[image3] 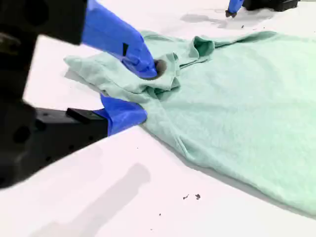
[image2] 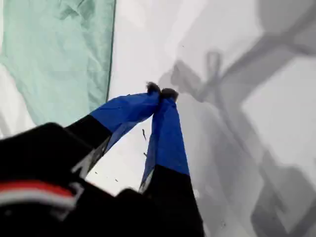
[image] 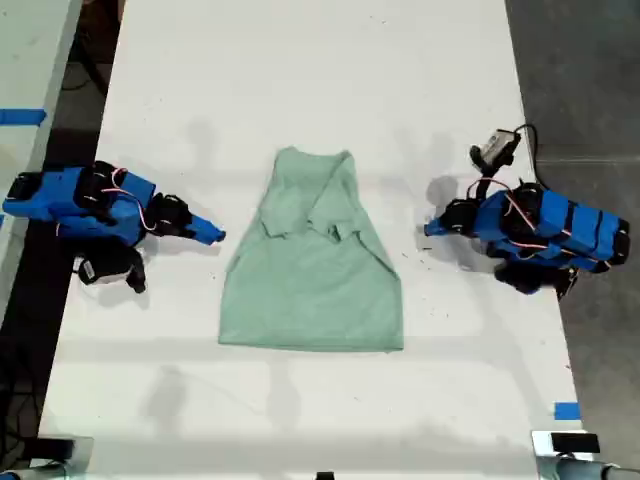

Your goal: Fold t shirt

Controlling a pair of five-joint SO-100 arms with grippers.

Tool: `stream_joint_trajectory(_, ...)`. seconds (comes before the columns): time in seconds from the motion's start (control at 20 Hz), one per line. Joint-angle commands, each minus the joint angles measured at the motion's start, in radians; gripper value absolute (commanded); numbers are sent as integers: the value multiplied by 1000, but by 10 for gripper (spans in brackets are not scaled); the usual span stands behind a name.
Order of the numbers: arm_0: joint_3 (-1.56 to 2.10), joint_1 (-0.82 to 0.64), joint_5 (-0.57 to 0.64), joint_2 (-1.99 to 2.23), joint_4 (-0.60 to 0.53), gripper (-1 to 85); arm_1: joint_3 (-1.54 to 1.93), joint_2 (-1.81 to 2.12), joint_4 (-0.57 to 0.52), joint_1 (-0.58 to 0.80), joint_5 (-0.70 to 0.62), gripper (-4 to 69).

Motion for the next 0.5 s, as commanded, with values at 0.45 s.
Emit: stream_joint_trajectory(0.45,8,15,-12,9,-25,112,-522,-669,-60,-160,35,12)
